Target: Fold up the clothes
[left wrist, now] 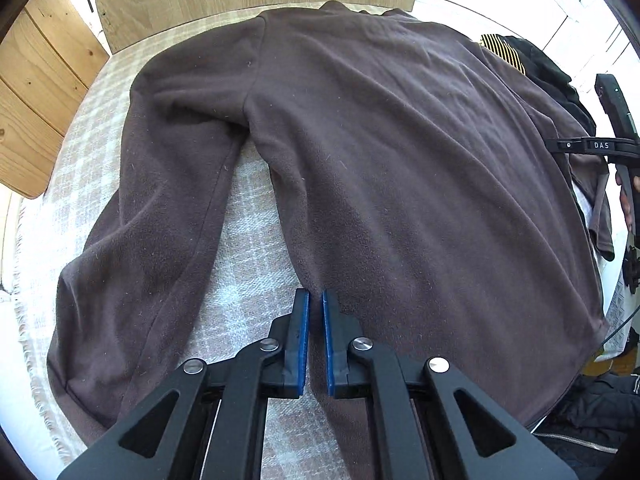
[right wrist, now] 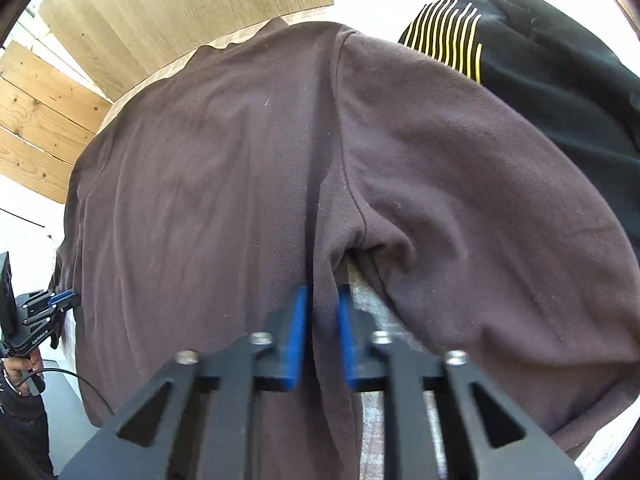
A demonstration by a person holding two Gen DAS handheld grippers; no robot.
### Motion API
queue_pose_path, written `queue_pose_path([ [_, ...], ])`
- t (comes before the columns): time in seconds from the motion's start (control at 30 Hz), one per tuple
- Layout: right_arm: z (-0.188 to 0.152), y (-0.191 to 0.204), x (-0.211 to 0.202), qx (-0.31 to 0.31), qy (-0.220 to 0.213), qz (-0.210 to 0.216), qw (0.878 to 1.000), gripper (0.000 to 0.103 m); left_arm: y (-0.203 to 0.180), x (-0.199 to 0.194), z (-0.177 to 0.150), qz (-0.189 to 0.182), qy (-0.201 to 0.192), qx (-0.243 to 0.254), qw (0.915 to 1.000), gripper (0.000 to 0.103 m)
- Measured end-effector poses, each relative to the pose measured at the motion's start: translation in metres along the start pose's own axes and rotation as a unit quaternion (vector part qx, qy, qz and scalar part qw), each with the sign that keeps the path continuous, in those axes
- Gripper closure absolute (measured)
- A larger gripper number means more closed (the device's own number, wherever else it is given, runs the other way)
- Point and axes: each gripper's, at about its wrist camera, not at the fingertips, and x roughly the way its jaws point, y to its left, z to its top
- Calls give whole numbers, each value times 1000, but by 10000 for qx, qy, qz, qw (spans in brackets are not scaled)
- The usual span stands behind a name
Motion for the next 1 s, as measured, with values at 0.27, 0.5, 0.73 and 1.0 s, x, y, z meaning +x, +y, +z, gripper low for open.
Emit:
queue_pose_path([
  [0.27,0,-27,-8,337,-13,-232,9992,89,19,-6,-11,4,-6,-199,9998,93],
  [0.5,-36,19,-46,-383,-200,-794,9959,75,38,-44,-42,2,-32,-251,9997,88],
  [0.73,-114,34,-71,-670,46,-718,9952,75,3,-49,-123,-696,718,-152,9949,87],
  [1.0,-185,22,-65,-134,655,-603,9959,75,-16,-39,-160,-1235,955,-175,9876,82],
])
